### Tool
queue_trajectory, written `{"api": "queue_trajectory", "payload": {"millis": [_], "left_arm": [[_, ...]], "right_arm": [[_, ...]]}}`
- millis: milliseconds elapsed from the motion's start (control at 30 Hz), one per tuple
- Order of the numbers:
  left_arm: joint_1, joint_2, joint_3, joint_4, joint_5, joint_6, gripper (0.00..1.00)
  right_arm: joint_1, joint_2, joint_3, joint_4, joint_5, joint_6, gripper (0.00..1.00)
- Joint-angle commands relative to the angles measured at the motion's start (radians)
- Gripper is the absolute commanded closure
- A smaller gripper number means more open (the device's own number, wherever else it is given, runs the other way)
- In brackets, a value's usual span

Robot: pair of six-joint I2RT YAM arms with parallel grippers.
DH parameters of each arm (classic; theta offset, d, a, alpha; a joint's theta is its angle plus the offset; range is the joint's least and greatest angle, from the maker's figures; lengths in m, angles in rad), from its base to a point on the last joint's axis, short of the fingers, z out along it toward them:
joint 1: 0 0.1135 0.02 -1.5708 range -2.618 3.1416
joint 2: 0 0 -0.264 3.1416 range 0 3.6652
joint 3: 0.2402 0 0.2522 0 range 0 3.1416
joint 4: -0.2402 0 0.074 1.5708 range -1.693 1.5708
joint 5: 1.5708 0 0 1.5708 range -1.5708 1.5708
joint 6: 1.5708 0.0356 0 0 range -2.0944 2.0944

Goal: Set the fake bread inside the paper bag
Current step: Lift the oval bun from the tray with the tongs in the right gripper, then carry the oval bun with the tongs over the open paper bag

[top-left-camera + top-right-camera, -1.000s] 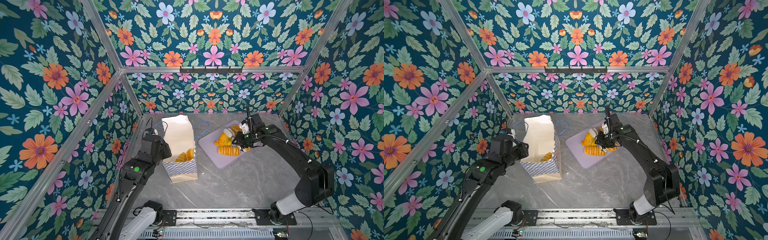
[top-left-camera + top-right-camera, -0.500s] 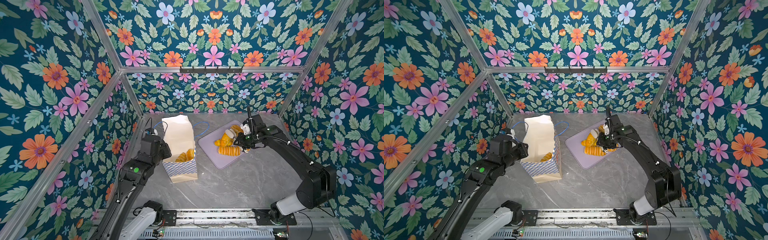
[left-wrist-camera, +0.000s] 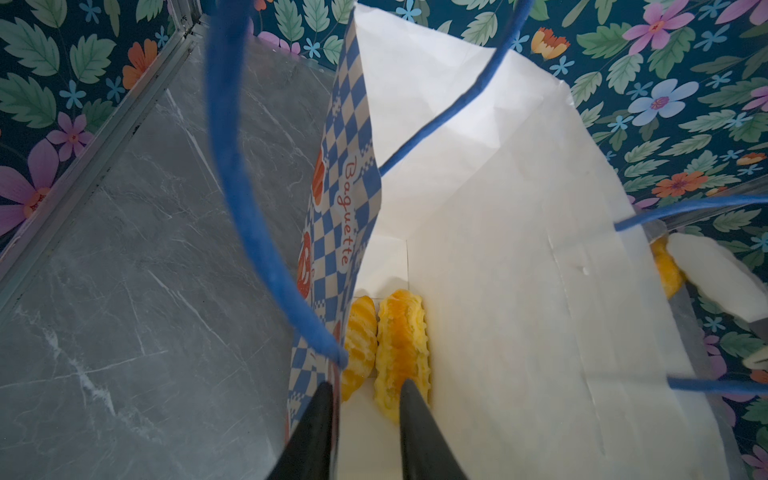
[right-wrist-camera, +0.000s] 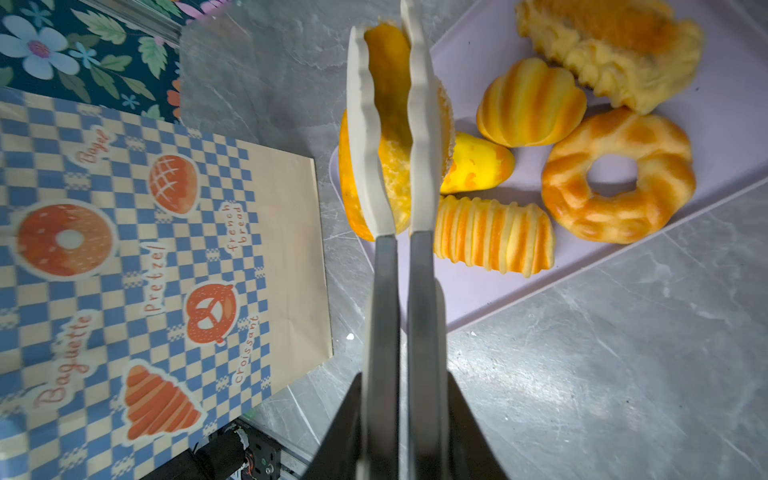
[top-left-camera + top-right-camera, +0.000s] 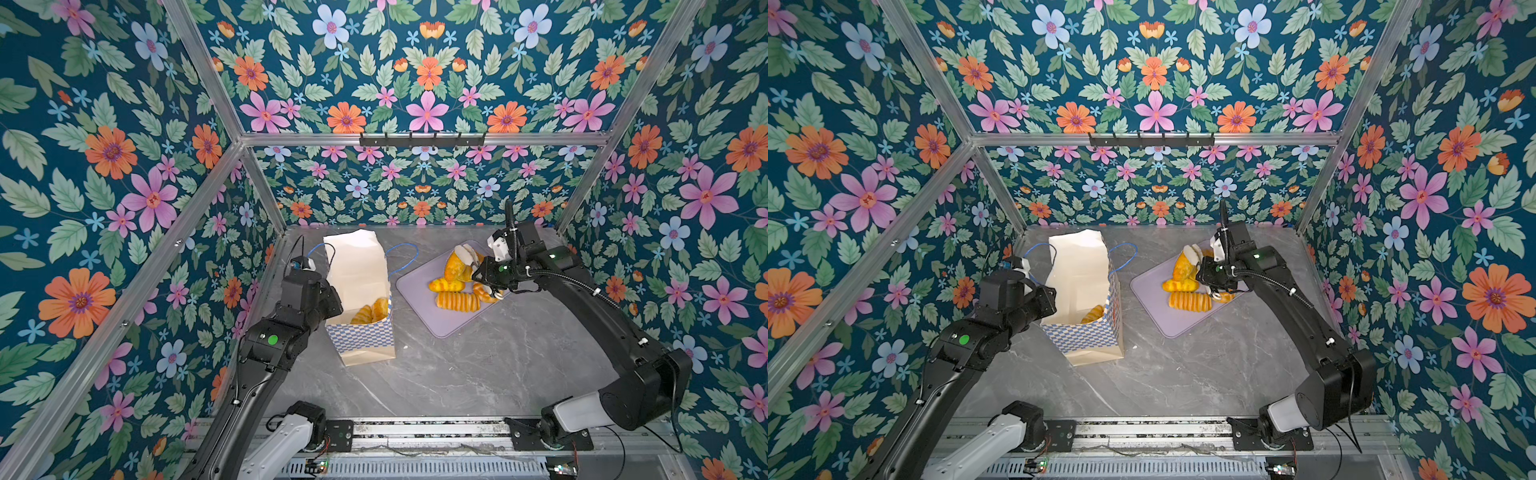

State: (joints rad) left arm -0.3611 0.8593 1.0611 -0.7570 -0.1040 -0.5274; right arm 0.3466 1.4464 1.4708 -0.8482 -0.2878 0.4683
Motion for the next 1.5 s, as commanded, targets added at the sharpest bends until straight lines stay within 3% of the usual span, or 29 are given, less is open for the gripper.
{"api": "queue_trajectory", "payload": {"millis": [0,200,533,867,1467], "left_arm": [[0.001,0.0,0.0,0.014,-0.005,-0.003,0.7],[0.001,0.0,-0.003,0.018,-0.003,-0.004,0.73],[0.0,-0.002,-0.009,0.019,0.003,-0.007,0.83],[0.001,-0.006,-0.024,0.026,0.005,-0.017,0.85],[0.001,-0.015,-0.021,0.022,0.0,-0.025,0.88]], "right_arm": [[0.004,-0.028,0.058,-0.018,-0.003,-0.005,0.78],[0.048,-0.049,0.215,-0.071,0.013,-0.005,0.78],[0.249,0.007,0.524,-0.116,0.067,-0.007,0.77],[0.498,0.221,0.804,-0.19,0.136,-0.056,0.77],[0.54,0.404,0.795,-0.233,0.147,-0.08,0.77]]}}
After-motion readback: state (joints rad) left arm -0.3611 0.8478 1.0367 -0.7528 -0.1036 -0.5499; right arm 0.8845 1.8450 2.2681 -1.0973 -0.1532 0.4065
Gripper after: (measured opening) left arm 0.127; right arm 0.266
